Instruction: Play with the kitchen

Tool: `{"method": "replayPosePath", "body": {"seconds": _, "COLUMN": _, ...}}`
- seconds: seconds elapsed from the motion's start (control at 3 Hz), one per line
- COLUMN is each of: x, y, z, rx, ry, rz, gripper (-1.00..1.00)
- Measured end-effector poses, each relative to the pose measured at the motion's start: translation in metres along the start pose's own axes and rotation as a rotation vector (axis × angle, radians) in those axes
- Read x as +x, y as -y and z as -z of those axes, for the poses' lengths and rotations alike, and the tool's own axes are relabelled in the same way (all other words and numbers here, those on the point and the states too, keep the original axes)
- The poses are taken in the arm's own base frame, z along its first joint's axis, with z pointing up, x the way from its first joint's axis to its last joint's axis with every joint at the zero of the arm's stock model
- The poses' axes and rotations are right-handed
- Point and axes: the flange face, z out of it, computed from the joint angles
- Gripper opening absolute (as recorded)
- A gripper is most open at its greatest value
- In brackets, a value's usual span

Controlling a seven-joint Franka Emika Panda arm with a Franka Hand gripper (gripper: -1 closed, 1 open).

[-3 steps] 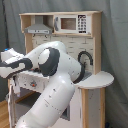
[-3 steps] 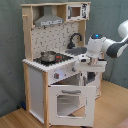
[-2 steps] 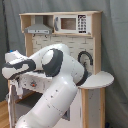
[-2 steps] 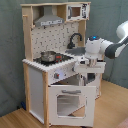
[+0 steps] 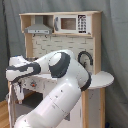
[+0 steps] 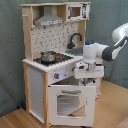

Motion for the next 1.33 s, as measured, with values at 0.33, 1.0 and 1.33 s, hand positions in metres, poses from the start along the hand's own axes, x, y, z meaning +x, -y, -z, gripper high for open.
{"method": "replayPosePath", "body": {"seconds": 0.33, "x": 0.001, "y": 0.000, "z": -0.002, "rx": 0.006, "ry": -0.001, "rz": 0.002, "gripper": -1.00}}
{"method": "replayPosePath", "body": {"seconds": 1.0, "x": 0.005, "y": 0.018, "z": -0.028, "rx": 0.127, "ry": 0.045, "rz": -0.116, "gripper": -1.00}}
{"method": "replayPosePath", "body": {"seconds": 1.33, "x": 0.017, "y": 0.032, "z": -0.033, "rx": 0.149, "ry": 0.069, "rz": -0.178, "gripper": -1.00}}
